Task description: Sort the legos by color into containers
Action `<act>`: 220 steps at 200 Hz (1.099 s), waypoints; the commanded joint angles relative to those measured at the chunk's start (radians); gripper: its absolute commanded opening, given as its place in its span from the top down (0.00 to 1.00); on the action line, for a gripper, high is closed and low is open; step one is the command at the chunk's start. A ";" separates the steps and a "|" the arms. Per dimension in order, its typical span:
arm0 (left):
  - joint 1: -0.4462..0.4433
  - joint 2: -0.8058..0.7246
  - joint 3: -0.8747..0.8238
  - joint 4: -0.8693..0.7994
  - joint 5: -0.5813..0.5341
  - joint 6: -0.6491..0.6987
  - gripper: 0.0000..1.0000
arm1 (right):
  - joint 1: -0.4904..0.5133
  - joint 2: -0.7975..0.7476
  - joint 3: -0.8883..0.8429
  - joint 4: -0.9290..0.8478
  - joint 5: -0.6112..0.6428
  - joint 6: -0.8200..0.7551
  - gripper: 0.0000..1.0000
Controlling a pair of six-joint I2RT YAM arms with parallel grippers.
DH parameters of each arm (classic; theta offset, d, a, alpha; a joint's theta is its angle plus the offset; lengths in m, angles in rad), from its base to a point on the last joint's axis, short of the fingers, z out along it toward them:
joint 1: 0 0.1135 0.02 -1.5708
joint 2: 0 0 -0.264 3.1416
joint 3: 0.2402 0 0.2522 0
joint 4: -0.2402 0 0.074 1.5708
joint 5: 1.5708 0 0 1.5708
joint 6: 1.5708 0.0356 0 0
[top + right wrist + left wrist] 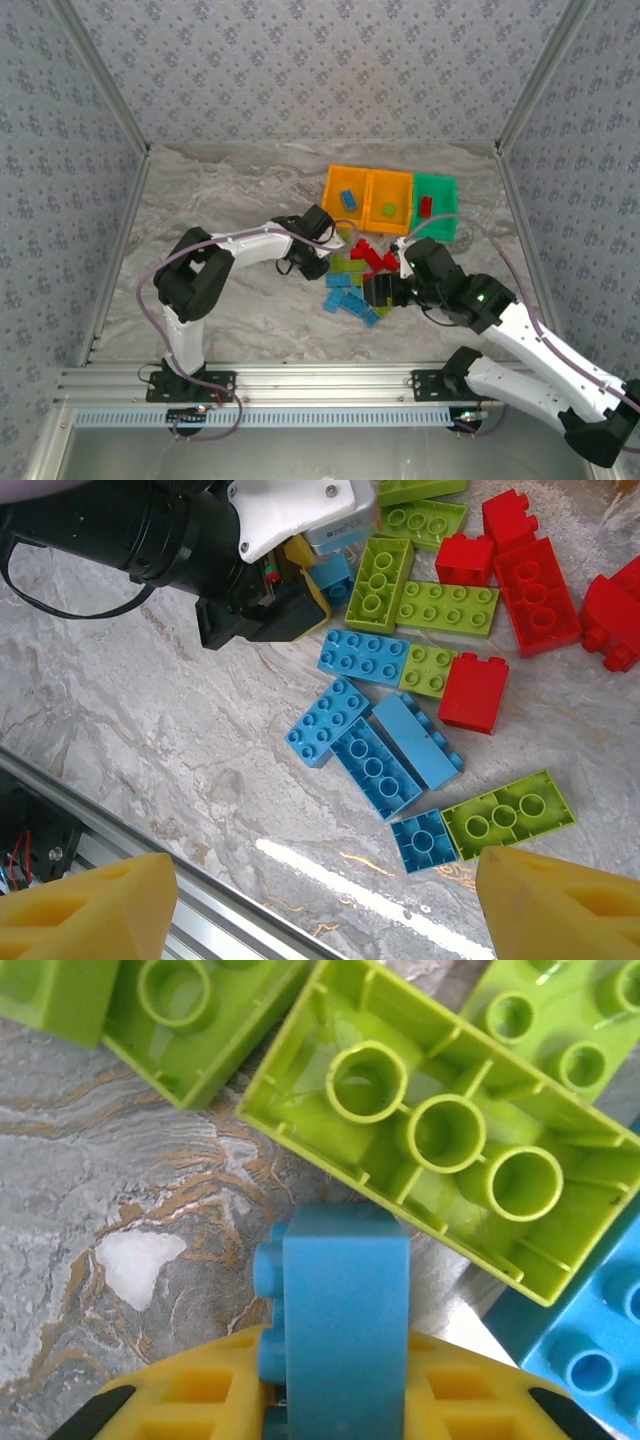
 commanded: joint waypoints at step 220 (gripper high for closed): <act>0.072 0.118 0.624 0.108 -0.032 -0.347 0.48 | 0.021 -0.169 -0.074 0.019 0.183 0.197 0.18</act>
